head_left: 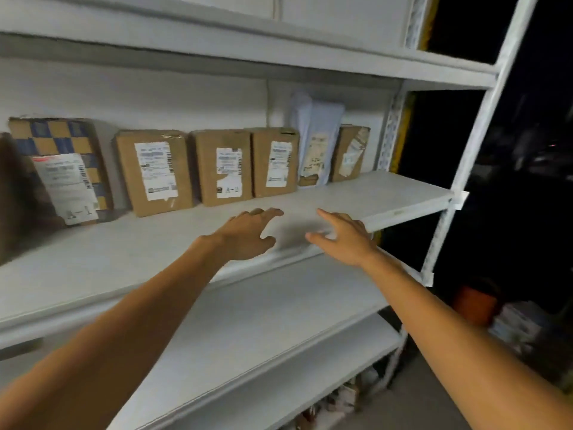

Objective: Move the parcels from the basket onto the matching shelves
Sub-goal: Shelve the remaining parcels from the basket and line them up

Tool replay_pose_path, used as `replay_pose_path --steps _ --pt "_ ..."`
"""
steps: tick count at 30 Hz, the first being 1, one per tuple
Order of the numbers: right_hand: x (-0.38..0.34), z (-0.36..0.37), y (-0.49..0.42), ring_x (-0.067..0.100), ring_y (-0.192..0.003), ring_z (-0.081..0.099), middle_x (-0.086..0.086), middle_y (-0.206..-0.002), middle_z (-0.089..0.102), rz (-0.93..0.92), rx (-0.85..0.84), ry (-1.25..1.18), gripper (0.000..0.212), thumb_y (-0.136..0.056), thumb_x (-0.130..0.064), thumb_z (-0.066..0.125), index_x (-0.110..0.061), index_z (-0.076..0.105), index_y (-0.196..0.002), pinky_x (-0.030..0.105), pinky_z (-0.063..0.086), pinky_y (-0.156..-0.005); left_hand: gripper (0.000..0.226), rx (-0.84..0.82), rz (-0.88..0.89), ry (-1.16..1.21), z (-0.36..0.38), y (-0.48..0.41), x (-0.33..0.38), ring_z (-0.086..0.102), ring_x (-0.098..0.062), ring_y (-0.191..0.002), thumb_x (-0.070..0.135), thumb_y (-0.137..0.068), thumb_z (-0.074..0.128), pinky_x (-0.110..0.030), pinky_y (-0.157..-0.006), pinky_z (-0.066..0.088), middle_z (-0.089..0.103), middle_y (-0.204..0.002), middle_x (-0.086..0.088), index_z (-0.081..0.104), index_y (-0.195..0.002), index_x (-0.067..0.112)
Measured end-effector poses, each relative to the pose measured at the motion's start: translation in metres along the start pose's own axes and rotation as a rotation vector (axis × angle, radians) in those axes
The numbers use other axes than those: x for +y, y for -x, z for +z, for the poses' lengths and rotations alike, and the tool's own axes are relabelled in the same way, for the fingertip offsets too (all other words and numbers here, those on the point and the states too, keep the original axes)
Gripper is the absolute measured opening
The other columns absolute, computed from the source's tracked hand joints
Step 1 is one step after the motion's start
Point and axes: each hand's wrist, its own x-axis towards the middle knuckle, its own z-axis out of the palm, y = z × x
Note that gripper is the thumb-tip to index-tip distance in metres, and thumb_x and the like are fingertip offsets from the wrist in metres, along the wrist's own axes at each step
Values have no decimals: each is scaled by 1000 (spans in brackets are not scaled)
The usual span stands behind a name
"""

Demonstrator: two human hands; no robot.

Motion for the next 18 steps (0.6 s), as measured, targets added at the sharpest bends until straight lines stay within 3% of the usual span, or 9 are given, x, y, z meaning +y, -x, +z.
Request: replay_pose_path --steps 6,12,18 --pt "130 -56 72 33 -141 26 4 -155 29 281 80 2 71 -90 -59 51 -35 25 -151 44 27 -114 57 -147 291 112 77 -74 141 42 -27 -128 31 -95 53 -37 -106 35 40 -145 -7 27 -146 28" --pt "255 -83 152 30 -142 29 4 -154 33 602 146 41 72 -87 -65 50 -34 29 -149 45 27 -115 56 -304 530 165 172 -118 272 44 -27 -129 31 -94 53 -42 -107 37 40 -147 -5 32 -145 30" --pt "353 -79 218 26 -135 41 5 -153 37 860 252 -127 72 -90 -56 56 -34 23 -151 30 36 -97 56 -547 643 410 277 -153 367 45 -19 -129 29 -93 55 -27 -91 37 40 -147 1 33 -144 36"
